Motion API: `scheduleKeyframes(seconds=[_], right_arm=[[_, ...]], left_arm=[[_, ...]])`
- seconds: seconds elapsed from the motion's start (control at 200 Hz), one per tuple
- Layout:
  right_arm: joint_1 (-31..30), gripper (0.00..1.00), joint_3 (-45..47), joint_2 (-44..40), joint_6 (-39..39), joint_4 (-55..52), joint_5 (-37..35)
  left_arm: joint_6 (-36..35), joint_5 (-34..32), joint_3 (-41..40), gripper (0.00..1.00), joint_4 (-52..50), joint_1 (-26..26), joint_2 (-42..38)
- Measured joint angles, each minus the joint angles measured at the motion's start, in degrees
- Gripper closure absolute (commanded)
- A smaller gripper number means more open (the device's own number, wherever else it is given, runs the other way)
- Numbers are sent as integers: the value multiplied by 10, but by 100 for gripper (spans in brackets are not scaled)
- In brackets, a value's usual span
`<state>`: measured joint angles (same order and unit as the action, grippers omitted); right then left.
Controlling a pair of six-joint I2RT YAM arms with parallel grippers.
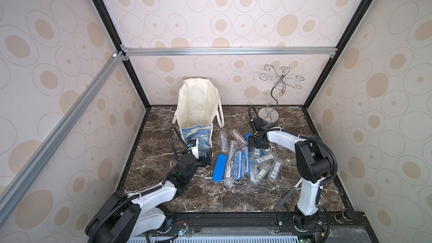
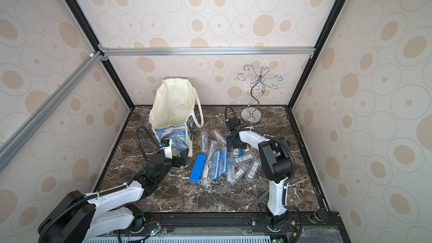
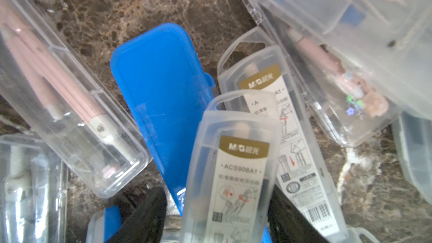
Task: Put the compass set into the canvas bag
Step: Pick up the compass set from the compass set.
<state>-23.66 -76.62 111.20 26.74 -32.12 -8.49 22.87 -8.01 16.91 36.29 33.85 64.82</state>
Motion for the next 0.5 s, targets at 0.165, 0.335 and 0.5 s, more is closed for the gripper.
scheduleKeyframes(seconds=[0.165, 0.335, 0.5], right_arm=[[3, 52, 0, 0, 2, 5, 2], [6, 61, 1, 0, 2, 11, 13], [10, 62, 5, -3, 2, 17, 21]], left_arm=[[5, 17, -5, 0, -1, 53, -33], [2, 17, 3, 0, 4, 130, -23], [2, 17, 10, 0, 37, 161, 6]])
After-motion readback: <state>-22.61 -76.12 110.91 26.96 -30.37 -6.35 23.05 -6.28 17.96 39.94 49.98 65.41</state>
